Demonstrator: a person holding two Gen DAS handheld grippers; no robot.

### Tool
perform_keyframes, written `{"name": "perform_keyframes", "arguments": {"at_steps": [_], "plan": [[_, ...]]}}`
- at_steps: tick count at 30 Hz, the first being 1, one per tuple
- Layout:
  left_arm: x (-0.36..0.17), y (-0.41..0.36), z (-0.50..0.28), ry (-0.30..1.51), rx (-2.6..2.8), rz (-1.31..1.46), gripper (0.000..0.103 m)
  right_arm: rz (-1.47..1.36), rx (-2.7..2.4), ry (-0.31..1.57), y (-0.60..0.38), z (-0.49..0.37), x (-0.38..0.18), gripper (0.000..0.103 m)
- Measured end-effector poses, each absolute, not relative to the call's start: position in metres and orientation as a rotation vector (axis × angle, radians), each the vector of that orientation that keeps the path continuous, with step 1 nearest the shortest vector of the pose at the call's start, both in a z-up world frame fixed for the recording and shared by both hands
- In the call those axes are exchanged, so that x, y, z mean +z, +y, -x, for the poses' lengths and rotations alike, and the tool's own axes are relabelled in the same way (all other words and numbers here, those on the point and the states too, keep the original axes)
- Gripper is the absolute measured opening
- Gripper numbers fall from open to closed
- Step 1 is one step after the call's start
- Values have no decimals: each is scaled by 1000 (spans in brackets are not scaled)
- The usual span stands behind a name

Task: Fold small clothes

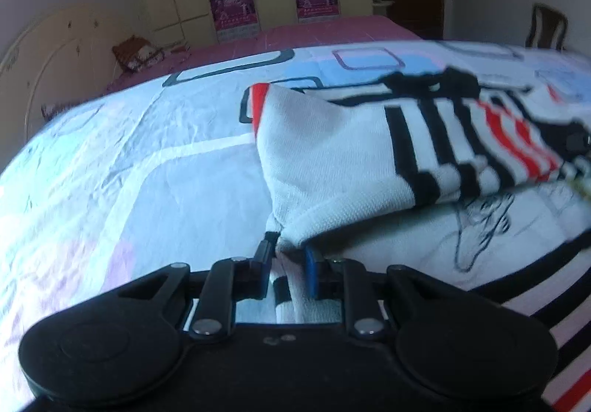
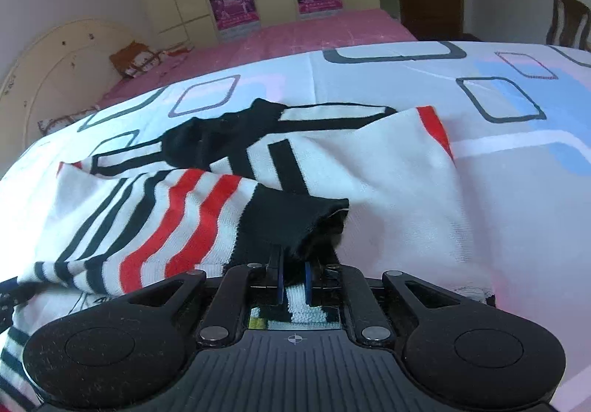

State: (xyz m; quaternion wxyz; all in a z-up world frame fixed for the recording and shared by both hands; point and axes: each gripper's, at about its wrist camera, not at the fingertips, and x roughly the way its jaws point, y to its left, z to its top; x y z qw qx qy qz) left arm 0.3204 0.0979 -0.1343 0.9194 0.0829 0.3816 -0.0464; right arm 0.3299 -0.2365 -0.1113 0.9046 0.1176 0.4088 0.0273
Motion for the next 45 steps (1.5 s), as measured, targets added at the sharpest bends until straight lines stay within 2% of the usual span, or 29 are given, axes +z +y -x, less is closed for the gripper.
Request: {"name": "perform_keyframes", "arguments": {"at_steps": [2,3,6,14,15,16,20,21,22,23,25,28,32,34,37,39,40,41,42,45], "plan": [[-122,107,-317,782,-89,-103,29,-242,60,822,-241,-326,-102,8],[-117,110,-316,776,-80,-81,31,-248,61,807,-244,-323,-97,13],[-105,118,-323,770,-67,-12,32,-271,35,770,-252,-321,-90,76],[-115,112,-393,810,-71,84,32,-283,30,825,-252,-345,-110,75],[-118,110,-401,811,-64,90,32,-285,29,835,-252,-347,-113,68],[-121,109,-412,816,-60,89,32,-299,35,850,-252,-349,-117,56],[-134,109,-444,826,-38,86,32,-323,38,859,-253,-354,-121,44],[-137,109,-450,819,-29,89,31,-318,43,856,-251,-356,-121,31],[-138,110,-455,805,-9,90,24,-315,57,853,-249,-358,-120,19],[-140,110,-458,796,21,84,15,-299,65,847,-246,-360,-119,18],[-147,114,-465,789,79,76,9,-204,60,813,-235,-362,-115,18],[-154,117,-468,781,96,72,10,-117,42,834,-230,-367,-126,18],[-152,124,-473,802,141,91,8,-144,26,817,-240,-365,-129,19],[-150,131,-472,807,141,115,9,-149,-10,798,-244,-361,-124,21],[-137,131,-457,759,132,100,17,-162,-30,754,-251,-356,-112,22],[-127,126,-446,725,109,68,17,-161,-28,724,-252,-355,-103,24],[-123,121,-441,715,88,52,17,-157,-24,712,-251,-356,-100,29],[-118,116,-435,708,65,47,23,-152,-18,703,-250,-357,-97,35],[-115,111,-429,701,40,48,25,-150,-7,694,-247,-357,-94,45],[-108,88,-405,700,-46,27,25,-156,51,704,-235,-358,-92,46]]}}
